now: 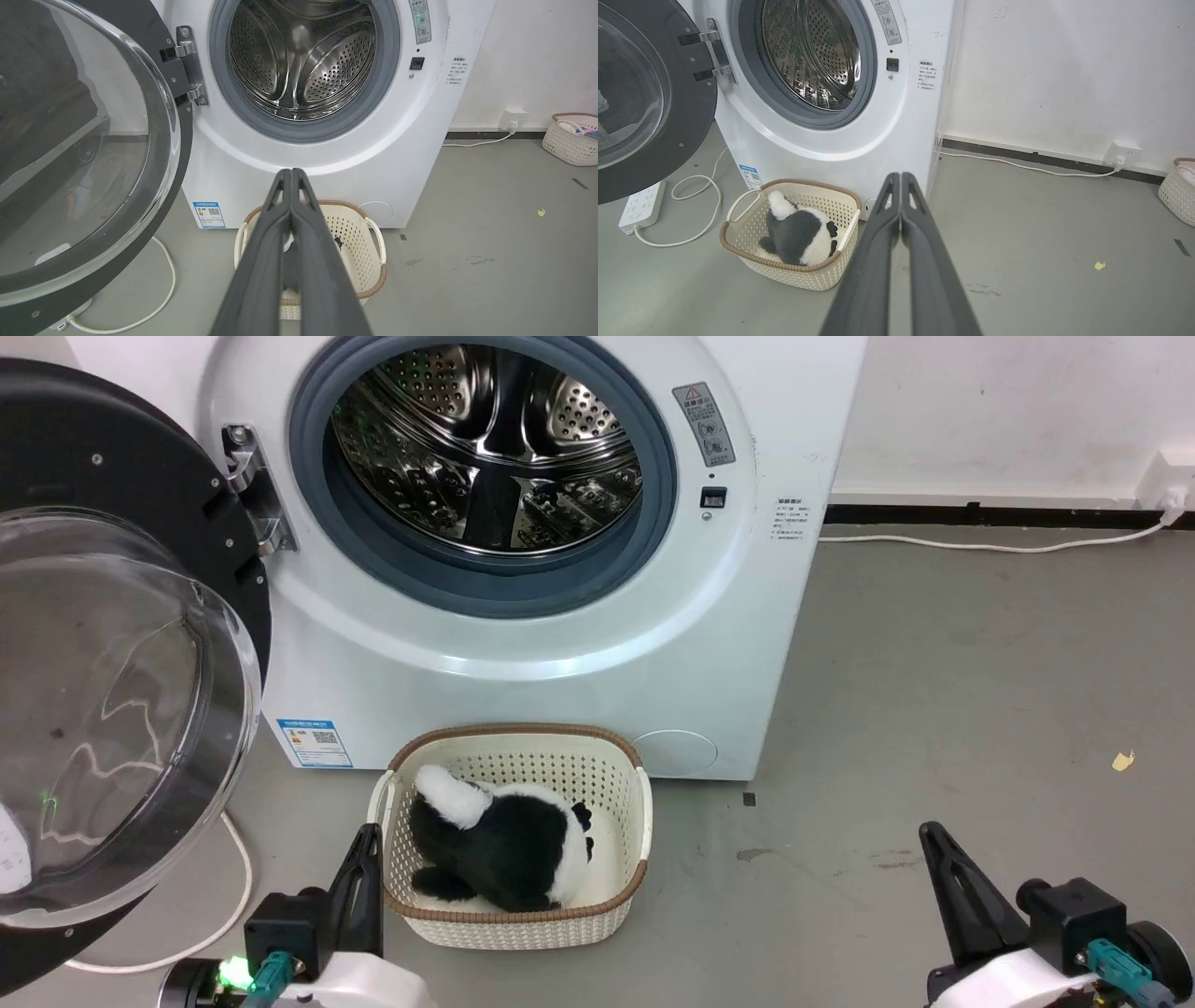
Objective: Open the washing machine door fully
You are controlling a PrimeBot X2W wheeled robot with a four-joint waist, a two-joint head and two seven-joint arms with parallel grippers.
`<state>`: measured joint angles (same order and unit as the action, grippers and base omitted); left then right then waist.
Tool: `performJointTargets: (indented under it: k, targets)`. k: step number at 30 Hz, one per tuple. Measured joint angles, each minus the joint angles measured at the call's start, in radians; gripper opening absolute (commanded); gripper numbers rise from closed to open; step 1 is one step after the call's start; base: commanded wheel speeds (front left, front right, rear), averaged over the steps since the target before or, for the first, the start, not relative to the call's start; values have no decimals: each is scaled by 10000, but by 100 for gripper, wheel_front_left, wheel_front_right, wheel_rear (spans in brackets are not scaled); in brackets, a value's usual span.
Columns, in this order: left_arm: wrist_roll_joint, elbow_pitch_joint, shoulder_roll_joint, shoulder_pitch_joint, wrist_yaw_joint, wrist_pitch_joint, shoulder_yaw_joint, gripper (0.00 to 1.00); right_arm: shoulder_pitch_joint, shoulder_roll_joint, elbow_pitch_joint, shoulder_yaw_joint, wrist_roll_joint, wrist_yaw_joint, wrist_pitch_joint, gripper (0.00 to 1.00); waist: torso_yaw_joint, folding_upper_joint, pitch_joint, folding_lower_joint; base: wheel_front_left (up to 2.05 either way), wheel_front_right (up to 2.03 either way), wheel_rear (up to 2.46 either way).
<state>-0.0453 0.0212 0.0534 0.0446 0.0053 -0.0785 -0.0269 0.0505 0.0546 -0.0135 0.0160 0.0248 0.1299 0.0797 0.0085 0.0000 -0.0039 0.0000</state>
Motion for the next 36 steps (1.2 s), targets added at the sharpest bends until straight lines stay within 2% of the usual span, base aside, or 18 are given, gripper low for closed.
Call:
performJointTargets:
  k: [36]
  targets:
    - [364,-174,-33,-290,-8,782,247,0,-384,0,96,-161,-173,0,-792,0,-86,0,40,-1,0,0,0]
